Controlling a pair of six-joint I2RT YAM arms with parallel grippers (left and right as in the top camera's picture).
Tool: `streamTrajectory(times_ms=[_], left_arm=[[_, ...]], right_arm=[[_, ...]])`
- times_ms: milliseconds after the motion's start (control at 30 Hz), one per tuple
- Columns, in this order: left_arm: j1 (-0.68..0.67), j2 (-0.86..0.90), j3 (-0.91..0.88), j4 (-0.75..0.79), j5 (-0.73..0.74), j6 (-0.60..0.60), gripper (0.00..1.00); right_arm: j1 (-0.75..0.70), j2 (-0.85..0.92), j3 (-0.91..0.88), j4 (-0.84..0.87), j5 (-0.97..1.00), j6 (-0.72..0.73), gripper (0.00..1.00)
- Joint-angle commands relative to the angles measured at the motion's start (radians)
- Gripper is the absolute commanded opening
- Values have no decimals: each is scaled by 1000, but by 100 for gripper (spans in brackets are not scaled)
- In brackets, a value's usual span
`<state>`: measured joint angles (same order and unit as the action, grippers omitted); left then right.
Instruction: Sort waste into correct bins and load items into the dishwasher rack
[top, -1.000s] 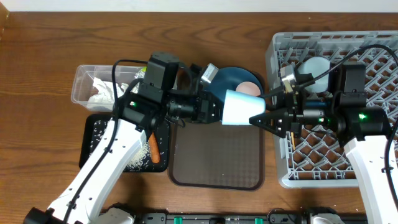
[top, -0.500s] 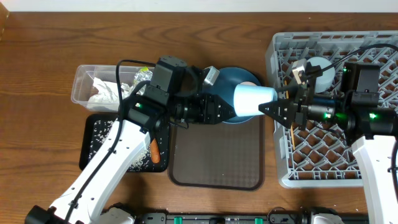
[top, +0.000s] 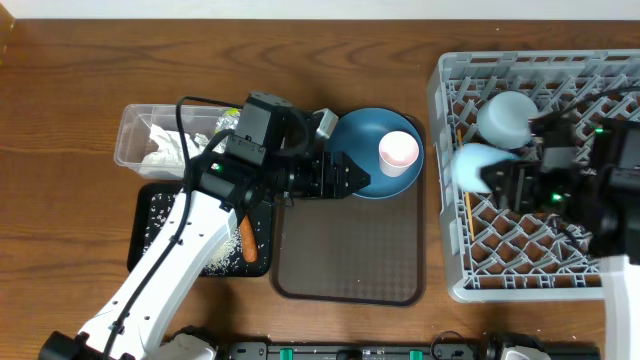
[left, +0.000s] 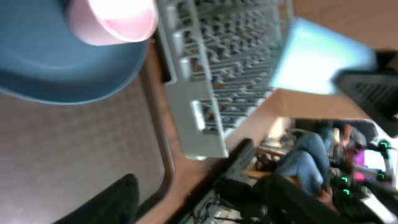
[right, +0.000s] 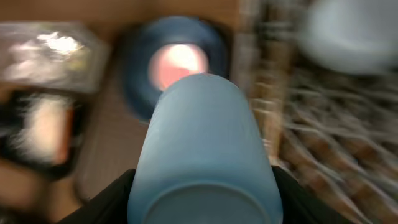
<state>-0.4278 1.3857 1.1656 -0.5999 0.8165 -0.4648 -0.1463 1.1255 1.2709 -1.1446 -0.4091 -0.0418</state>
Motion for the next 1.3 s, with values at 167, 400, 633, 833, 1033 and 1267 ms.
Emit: streamTrajectory(times_ms=[167,400,633,833,1033,1267], left_arm=[[2,-1,-6,-10,-85,19,89],[2,-1,-6,-10,-85,19,95],[2,-1,-6,-10,-85,19,98],[2,-1,-6,-10,-85,19,100],[2,-1,-6,-10,-85,19,100],[2,-1,-6,-10,-85,19,100]], right_arm=[[-11,10,72,-53,404,120,38],[-10,90,72,-51,322,87,34],[-10,130,72,-29,285,85,32],[10,131,72,-6,285,85,31],[30,139,71,-13,284,85,30],[30,156,68,-42,284,86,28]])
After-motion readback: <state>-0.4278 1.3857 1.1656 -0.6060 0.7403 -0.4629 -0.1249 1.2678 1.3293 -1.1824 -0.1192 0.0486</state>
